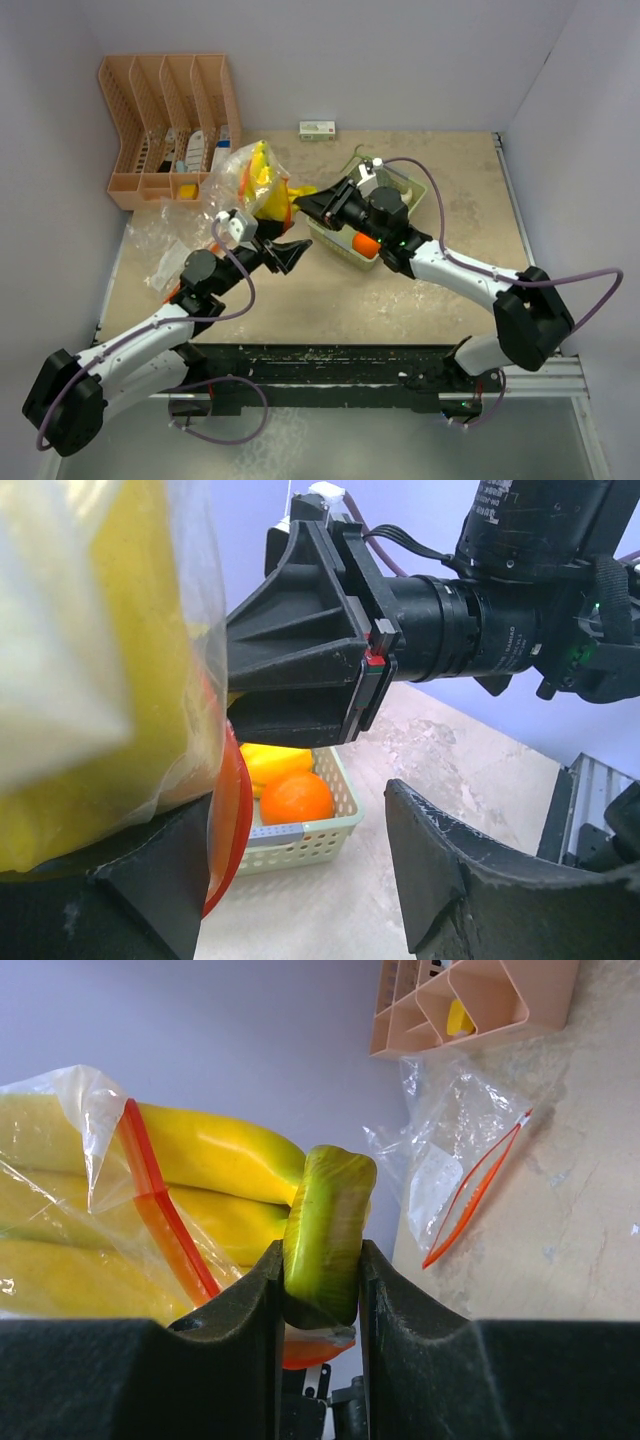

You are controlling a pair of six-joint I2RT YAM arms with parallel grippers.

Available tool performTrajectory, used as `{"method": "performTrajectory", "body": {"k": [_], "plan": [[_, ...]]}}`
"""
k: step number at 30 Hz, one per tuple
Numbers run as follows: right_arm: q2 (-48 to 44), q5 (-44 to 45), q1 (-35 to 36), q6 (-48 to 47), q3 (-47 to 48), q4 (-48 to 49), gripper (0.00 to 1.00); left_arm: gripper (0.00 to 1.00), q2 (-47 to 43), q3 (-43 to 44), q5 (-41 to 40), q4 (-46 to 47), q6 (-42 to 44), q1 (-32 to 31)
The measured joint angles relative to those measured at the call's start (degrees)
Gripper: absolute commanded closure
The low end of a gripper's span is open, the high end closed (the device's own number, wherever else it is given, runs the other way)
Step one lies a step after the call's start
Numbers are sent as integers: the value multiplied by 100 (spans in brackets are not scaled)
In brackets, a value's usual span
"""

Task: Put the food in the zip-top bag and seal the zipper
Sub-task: Place the fake fruit in the zipper food storage bag.

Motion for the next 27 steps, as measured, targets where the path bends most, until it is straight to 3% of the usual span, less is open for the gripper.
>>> {"method": "performTrajectory", "body": {"k": [5, 9, 19, 27], "plan": [[249, -168, -133, 138, 0, 225, 100, 32, 527, 0, 87, 501, 39, 17], [234, -199, -149, 116, -2, 190, 100, 32, 446, 4, 173, 457, 39, 37], [-402, -208, -35, -413, 0, 39, 100, 30, -962, 688, 157, -1471, 142, -2], [-590, -46, -37, -656, -74, -24, 100, 27, -1047, 1088, 79, -2122, 251, -4]]}}
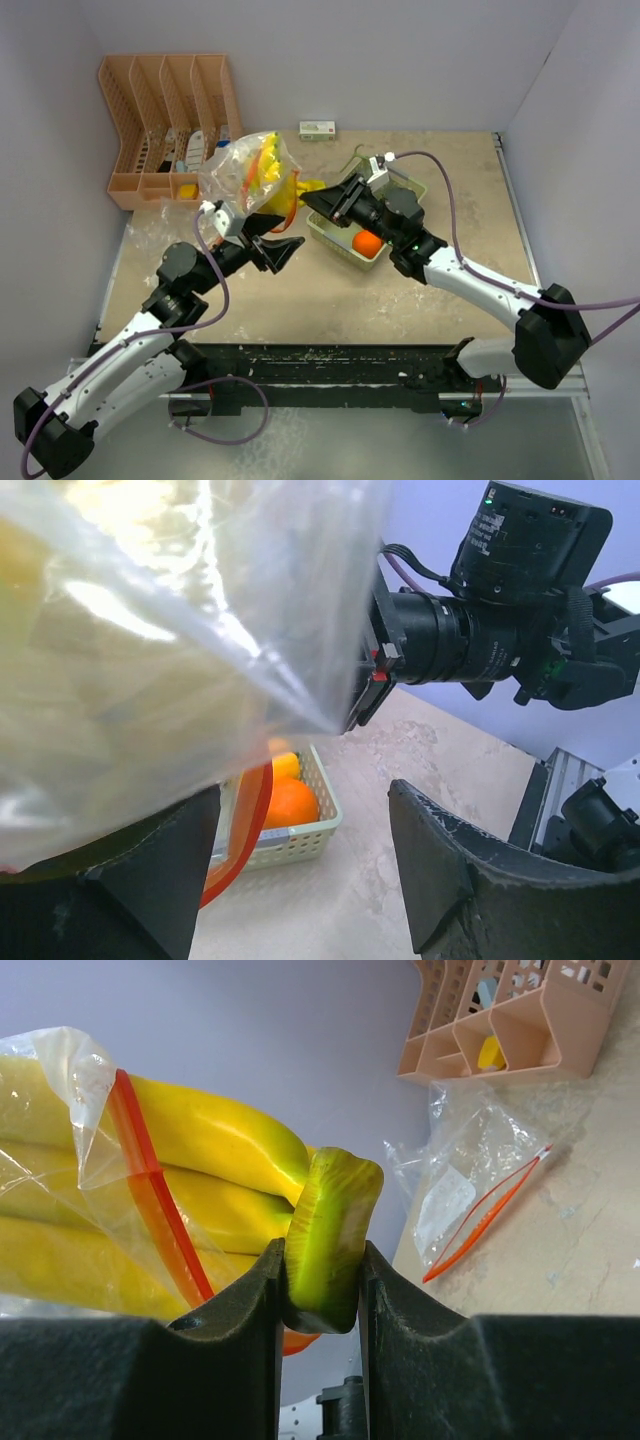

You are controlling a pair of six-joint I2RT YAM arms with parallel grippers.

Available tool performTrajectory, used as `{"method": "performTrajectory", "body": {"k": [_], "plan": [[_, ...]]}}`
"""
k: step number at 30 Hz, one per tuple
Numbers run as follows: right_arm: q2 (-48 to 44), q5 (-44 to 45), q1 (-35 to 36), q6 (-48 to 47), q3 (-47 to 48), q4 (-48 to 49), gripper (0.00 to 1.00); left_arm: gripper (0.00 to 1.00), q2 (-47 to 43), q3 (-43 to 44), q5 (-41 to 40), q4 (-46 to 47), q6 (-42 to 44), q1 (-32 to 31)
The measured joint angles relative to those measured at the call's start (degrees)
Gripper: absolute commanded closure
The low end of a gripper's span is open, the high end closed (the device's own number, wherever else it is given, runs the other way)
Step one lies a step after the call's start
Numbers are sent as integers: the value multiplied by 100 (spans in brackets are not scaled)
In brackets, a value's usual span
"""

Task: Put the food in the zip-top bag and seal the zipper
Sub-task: Place the fake fruit in the zipper food storage bag.

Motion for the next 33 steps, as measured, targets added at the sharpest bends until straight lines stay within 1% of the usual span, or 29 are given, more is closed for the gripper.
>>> {"method": "performTrajectory", "body": {"k": [6, 8, 11, 16, 22, 25, 28, 33], "plan": [[28, 162, -11, 2, -79, -11, 100, 20, -24, 28, 219, -55, -258, 4], [76, 195, -9, -55, -85, -68, 100, 19, -81, 57, 339, 81, -369, 0], [184, 149, 13, -164, -190, -247, 100, 15, -188, 354, 442, 295, -461, 4], [221, 94, 39, -308, -393, -586, 100, 14, -361, 951, 612, 479, -522, 4], [149, 81, 13, -435, -431, -734, 100, 14, -680, 1357, 693, 219, -446, 4], [92, -31, -42, -444, -455, -664, 100, 16, -868, 1412, 568, -131, -291, 4], [4, -238, -155, -435, -555, -601, 100, 18, -1163, 1412, 264, -586, -79, 4], [-295, -586, -442, -415, -662, -638, 100, 20, -1847, 1495, -527, -1274, 245, 4]]}}
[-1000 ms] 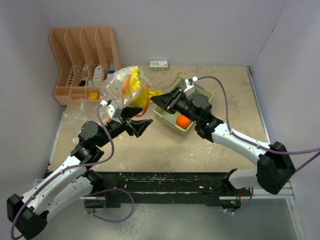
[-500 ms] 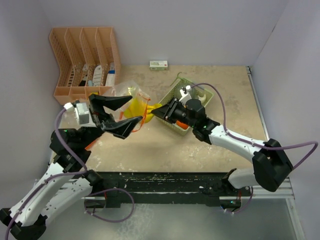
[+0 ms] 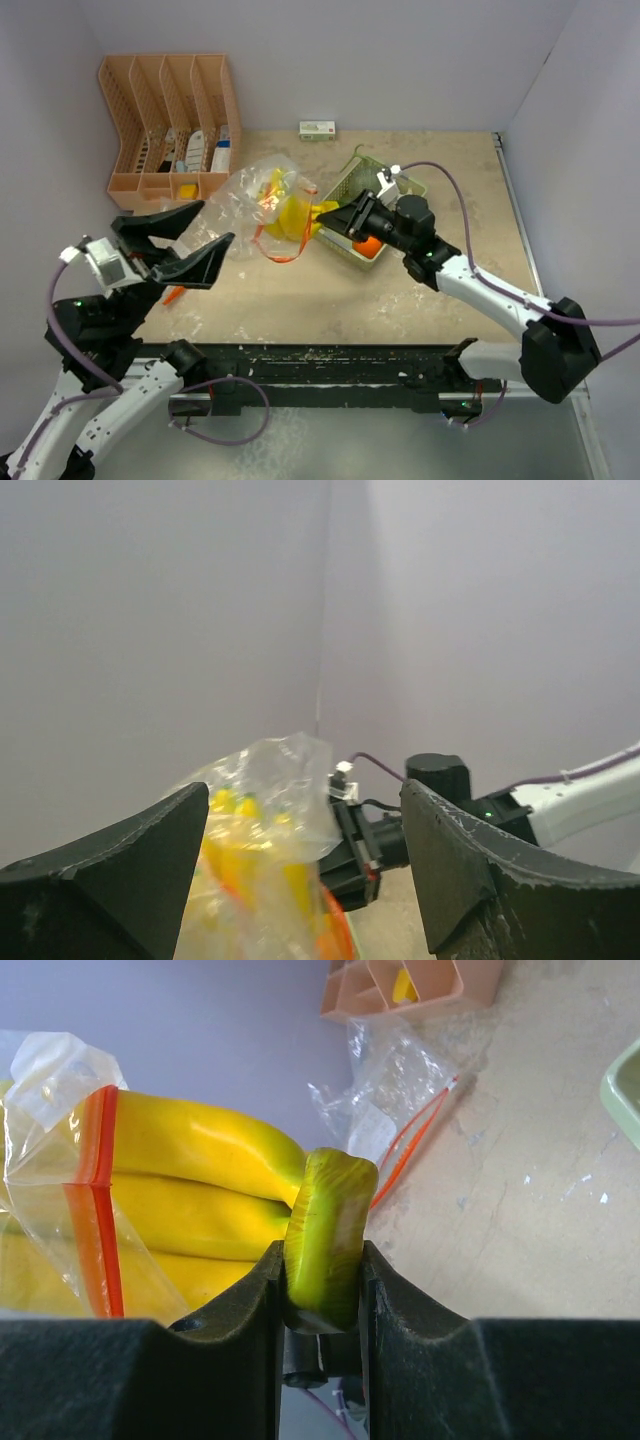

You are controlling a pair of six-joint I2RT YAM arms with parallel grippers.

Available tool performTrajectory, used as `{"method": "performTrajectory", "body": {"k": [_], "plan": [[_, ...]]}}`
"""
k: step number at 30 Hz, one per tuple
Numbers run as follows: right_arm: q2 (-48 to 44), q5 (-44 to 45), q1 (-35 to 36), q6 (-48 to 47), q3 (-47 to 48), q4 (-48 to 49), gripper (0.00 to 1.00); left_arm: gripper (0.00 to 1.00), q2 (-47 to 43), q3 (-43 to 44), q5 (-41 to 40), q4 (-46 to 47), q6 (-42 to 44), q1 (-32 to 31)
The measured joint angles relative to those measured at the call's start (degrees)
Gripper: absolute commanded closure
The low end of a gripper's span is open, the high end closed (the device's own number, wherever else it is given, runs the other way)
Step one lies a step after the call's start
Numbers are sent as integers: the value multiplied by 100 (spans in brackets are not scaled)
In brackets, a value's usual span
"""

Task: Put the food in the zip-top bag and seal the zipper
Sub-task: Place the fake fruit in the zipper food storage bag.

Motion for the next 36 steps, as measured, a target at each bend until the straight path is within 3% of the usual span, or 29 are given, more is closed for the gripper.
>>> {"method": "performTrajectory", "body": {"k": [11, 19, 24, 27, 31, 36], "plan": [[-1349, -339, -422, -450, 339, -1051, 100, 28, -1040, 505, -1939, -1388, 409, 0], [-1657, -787, -422, -562, 881, -1751, 100, 33, -1080, 116, -2524, -1770, 398, 0], [-1679, -1154, -428, -542, 946, -1895, 100, 34, -1080, -256, -2583, -1836, 398, 0], [-1676, -1386, -433, -507, 946, -1985, 100, 28, -1080, -479, -2544, -1755, 343, 0], [-1624, -1738, -452, -461, 1082, -2050, 100, 21, -1086, -942, -1969, -1322, 168, 0], [-1563, -2111, -459, -455, 1303, -1993, 100, 20, -1012, -1126, -879, -774, -138, 0]]}}
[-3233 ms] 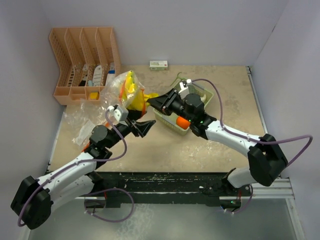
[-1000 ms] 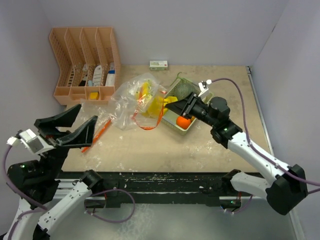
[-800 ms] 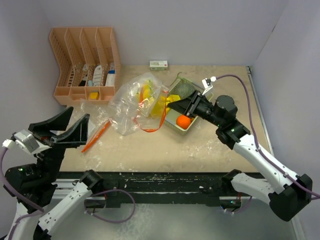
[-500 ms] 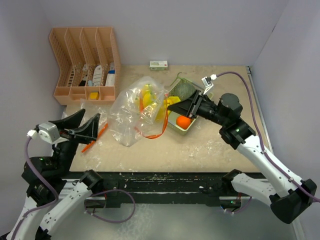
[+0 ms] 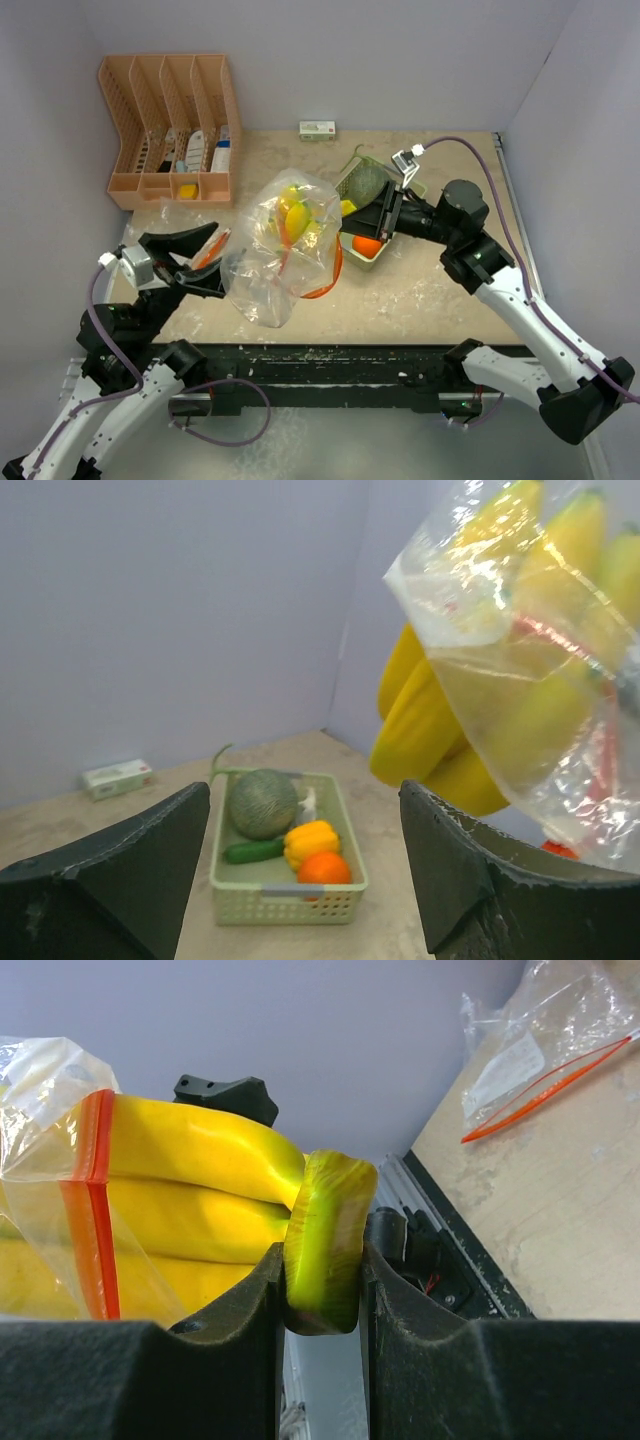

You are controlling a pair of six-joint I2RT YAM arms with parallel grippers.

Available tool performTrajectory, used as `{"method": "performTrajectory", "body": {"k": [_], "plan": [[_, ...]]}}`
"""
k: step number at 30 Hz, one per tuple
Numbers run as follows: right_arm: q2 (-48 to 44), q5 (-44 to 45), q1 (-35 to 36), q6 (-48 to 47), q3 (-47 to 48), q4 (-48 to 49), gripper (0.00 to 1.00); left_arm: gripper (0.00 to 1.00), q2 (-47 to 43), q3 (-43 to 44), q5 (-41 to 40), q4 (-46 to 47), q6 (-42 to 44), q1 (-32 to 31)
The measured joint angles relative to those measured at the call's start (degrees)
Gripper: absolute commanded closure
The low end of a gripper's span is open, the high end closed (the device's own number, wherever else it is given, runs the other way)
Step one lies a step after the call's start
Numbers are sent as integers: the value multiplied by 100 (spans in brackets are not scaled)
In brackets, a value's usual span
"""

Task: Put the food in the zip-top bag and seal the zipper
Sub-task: Place the fake fruit in the zipper food storage bag.

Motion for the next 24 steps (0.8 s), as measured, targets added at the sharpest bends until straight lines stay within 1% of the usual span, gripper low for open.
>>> {"method": "performTrajectory", "body": {"k": [3, 11, 16, 19, 24], "plan": [[20, -177, 0, 0, 7, 31, 100, 19, 66, -13, 448, 437, -216, 0], [184, -597, -7, 188, -157, 470, 100, 18, 223, -330, 1086, 1355, -654, 0], [212, -686, -7, 225, -254, 531, 100, 10, 529, -450, 1458, 1832, -866, 0], [221, -686, -7, 186, -254, 520, 100, 0, 595, -463, 1631, 2063, -938, 0], [269, -686, -7, 131, -256, 525, 100, 1, 632, -525, 1928, 2625, -973, 0]]}}
